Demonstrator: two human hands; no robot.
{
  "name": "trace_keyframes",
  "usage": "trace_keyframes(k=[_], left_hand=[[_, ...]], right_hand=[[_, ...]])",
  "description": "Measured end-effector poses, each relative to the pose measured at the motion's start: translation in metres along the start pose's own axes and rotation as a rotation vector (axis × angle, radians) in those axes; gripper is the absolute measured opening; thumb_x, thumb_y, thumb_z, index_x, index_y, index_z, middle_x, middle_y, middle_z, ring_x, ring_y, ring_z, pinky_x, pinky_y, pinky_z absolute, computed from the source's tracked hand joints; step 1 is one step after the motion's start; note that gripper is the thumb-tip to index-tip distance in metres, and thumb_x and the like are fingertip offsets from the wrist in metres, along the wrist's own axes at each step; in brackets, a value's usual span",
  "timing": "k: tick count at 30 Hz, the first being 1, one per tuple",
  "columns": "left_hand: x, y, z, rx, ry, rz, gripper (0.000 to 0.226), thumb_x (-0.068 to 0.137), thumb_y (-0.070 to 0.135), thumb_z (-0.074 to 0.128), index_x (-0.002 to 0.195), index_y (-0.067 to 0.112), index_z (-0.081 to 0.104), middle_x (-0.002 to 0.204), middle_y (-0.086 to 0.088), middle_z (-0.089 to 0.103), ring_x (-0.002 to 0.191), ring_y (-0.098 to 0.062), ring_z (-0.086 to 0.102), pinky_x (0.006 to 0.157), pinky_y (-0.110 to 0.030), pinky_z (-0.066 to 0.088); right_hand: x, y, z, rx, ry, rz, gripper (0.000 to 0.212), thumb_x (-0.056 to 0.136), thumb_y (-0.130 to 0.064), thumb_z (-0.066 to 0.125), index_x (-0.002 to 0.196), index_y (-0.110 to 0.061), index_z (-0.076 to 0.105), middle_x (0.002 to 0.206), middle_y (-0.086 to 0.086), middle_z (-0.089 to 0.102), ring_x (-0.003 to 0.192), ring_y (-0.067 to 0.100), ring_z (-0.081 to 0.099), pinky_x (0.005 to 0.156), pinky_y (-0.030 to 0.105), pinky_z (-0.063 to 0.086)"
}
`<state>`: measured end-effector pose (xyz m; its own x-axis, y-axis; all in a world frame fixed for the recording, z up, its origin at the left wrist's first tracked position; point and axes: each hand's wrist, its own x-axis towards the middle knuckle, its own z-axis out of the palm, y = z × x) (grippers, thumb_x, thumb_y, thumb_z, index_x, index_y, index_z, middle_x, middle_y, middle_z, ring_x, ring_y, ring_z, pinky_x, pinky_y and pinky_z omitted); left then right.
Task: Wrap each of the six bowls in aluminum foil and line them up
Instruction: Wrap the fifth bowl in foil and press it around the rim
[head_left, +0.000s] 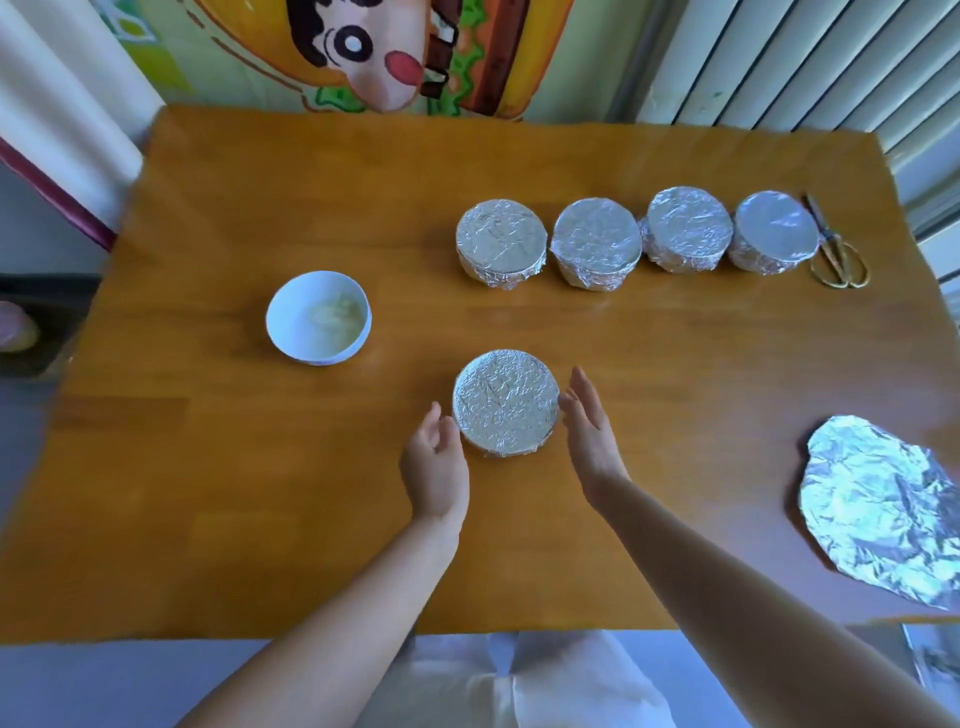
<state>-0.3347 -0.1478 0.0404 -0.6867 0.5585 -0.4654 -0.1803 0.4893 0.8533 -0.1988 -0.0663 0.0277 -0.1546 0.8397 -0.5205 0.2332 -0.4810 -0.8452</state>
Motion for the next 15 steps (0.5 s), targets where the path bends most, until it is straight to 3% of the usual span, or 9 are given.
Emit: trace_keyframes(k=[2, 4, 6, 8, 10, 13, 15], left_hand=[[-0.005, 0.01, 0.006, -0.012, -0.08, -0.005, 0.048, 0.105, 0.02, 0.044, 0.15, 0.007, 0.038, 0.154, -0.002, 0.041, 0.142, -0.014, 0.039, 0.115, -0.023, 0.028], [-0.01, 0.017, 0.011, -0.066, -0.135, -0.075, 0.047, 0.105, 0.024, 0.04, 0.151, 0.011, 0.037, 0.152, 0.002, 0.042, 0.14, -0.011, 0.038, 0.106, -0.018, 0.026], [-0.01, 0.018, 0.014, -0.137, -0.149, -0.128, 0.028, 0.105, 0.021, 0.038, 0.127, 0.022, 0.056, 0.121, 0.015, 0.054, 0.11, 0.001, 0.052, 0.096, -0.022, 0.029], [-0.007, 0.016, 0.016, -0.145, -0.144, -0.134, 0.025, 0.105, 0.017, 0.037, 0.092, 0.035, 0.048, 0.089, 0.024, 0.044, 0.077, 0.011, 0.045, 0.086, -0.021, 0.031], [-0.004, 0.014, 0.015, -0.149, -0.148, -0.115, 0.035, 0.104, 0.014, 0.039, 0.077, 0.036, 0.043, 0.078, 0.022, 0.043, 0.068, 0.011, 0.044, 0.072, -0.018, 0.036], [0.0, 0.009, 0.015, -0.179, -0.155, -0.104, 0.034, 0.102, 0.012, 0.039, 0.076, 0.032, 0.049, 0.079, 0.018, 0.051, 0.072, 0.005, 0.048, 0.074, -0.019, 0.039], [0.003, 0.005, 0.014, -0.171, -0.198, -0.088, 0.02, 0.097, 0.019, 0.04, 0.082, 0.022, 0.053, 0.083, 0.011, 0.055, 0.077, -0.007, 0.048, 0.073, -0.024, 0.04]], right_hand=[[-0.005, -0.004, 0.009, 0.028, -0.03, -0.023, 0.055, 0.106, -0.03, 0.038, 0.157, -0.03, 0.018, 0.155, -0.015, 0.025, 0.135, -0.002, 0.026, 0.111, 0.022, 0.021], [-0.007, -0.006, 0.018, 0.081, -0.044, 0.007, 0.053, 0.107, -0.03, 0.034, 0.157, -0.028, 0.015, 0.157, -0.014, 0.024, 0.132, -0.004, 0.026, 0.107, 0.018, 0.021], [-0.007, -0.006, 0.024, 0.109, -0.019, 0.021, 0.051, 0.108, -0.03, 0.033, 0.157, -0.026, 0.019, 0.157, -0.011, 0.027, 0.131, -0.003, 0.029, 0.105, 0.017, 0.023], [-0.004, -0.004, 0.026, 0.103, 0.011, 0.03, 0.05, 0.107, -0.03, 0.034, 0.156, -0.025, 0.024, 0.156, -0.01, 0.031, 0.13, -0.001, 0.032, 0.104, 0.018, 0.025], [-0.002, -0.001, 0.025, 0.095, 0.03, 0.024, 0.049, 0.107, -0.029, 0.034, 0.155, -0.024, 0.027, 0.155, -0.008, 0.034, 0.13, 0.0, 0.034, 0.103, 0.019, 0.026], [0.0, 0.002, 0.025, 0.086, 0.044, 0.014, 0.047, 0.107, -0.027, 0.035, 0.154, -0.022, 0.03, 0.153, -0.004, 0.038, 0.132, 0.005, 0.038, 0.104, 0.022, 0.029], [0.001, 0.003, 0.026, 0.082, 0.046, 0.018, 0.047, 0.107, -0.027, 0.037, 0.153, -0.022, 0.032, 0.15, -0.004, 0.041, 0.13, 0.008, 0.041, 0.102, 0.023, 0.031]])
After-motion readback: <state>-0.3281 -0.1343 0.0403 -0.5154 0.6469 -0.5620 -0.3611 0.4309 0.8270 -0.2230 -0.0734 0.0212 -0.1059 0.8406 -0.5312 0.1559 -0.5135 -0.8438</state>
